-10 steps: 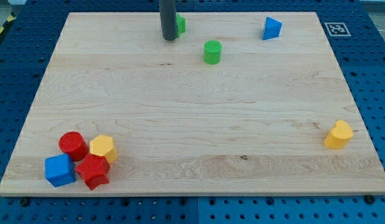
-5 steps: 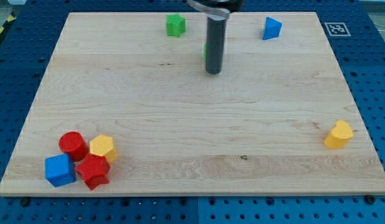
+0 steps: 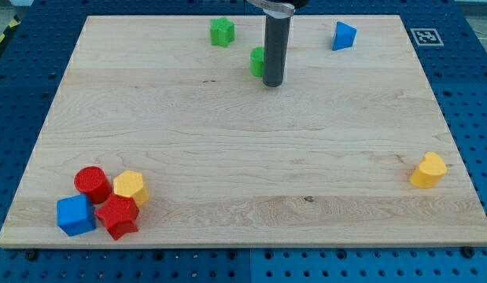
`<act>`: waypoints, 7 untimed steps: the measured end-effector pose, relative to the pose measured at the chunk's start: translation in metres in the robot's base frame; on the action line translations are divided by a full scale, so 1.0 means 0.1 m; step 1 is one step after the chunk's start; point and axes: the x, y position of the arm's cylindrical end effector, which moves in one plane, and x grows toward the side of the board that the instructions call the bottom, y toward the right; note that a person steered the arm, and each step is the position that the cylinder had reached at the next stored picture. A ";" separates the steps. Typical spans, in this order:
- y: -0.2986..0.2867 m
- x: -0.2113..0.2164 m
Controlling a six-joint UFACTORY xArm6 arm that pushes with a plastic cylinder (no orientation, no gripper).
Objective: Place the green circle at the right of the green star
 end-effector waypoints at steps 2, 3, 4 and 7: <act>-0.12 -0.11; -0.12 -0.15; -0.12 -0.34; -0.46 -0.38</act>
